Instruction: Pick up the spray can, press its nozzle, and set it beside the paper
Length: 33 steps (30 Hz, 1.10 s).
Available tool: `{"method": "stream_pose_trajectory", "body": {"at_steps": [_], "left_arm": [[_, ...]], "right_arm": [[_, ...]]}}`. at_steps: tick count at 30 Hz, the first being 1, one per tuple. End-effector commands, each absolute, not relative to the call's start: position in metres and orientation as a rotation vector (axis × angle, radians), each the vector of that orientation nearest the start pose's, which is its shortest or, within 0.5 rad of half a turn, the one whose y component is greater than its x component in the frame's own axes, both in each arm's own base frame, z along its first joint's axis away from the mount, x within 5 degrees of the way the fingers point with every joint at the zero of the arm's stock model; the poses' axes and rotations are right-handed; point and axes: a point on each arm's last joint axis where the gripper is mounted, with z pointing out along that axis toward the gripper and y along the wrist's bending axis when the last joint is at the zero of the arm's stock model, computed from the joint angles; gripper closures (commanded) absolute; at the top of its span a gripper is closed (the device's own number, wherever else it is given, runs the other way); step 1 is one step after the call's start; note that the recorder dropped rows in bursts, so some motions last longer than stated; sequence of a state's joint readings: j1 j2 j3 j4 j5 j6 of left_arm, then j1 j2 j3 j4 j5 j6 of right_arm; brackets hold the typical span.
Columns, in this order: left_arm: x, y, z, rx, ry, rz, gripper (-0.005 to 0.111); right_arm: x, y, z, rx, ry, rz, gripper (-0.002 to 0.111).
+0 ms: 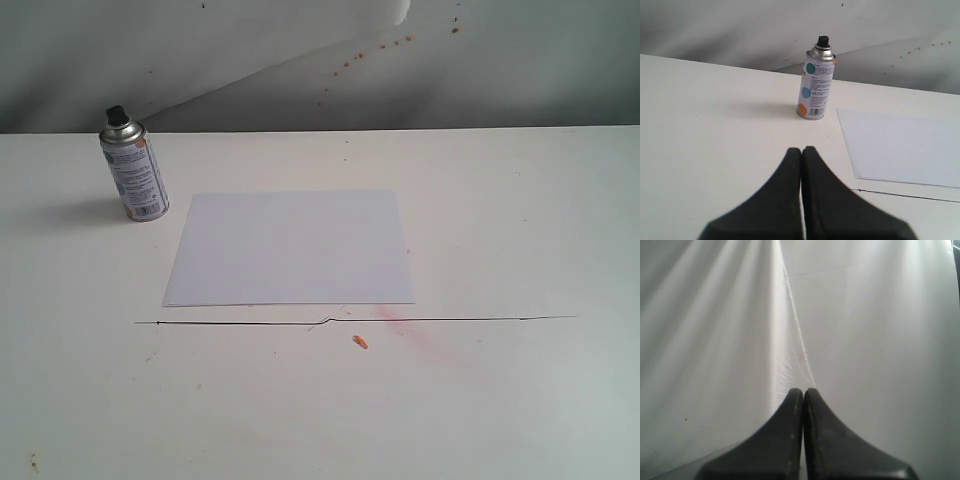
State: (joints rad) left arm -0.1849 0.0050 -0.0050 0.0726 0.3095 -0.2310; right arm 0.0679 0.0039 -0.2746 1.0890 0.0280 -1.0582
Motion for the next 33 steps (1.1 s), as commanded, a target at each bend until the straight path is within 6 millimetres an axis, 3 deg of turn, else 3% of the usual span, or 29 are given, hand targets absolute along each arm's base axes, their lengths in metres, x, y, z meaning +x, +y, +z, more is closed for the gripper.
{"method": "stream_pose_trajectory", "body": {"at_steps": [1, 33], "left_arm": [[0.0534, -0.0085, 0.1845, 0.024, 1.806, -0.225, 0.107], [0.0523, -0.0079, 0.1800, 0.022, 1.857, -0.214, 0.107]], "right_arm": [[0.0305, 0.0042, 0.3001, -0.044, 1.227, 0.092, 0.108], [0.0305, 0.0042, 0.3001, -0.044, 1.227, 0.092, 0.108]]}}
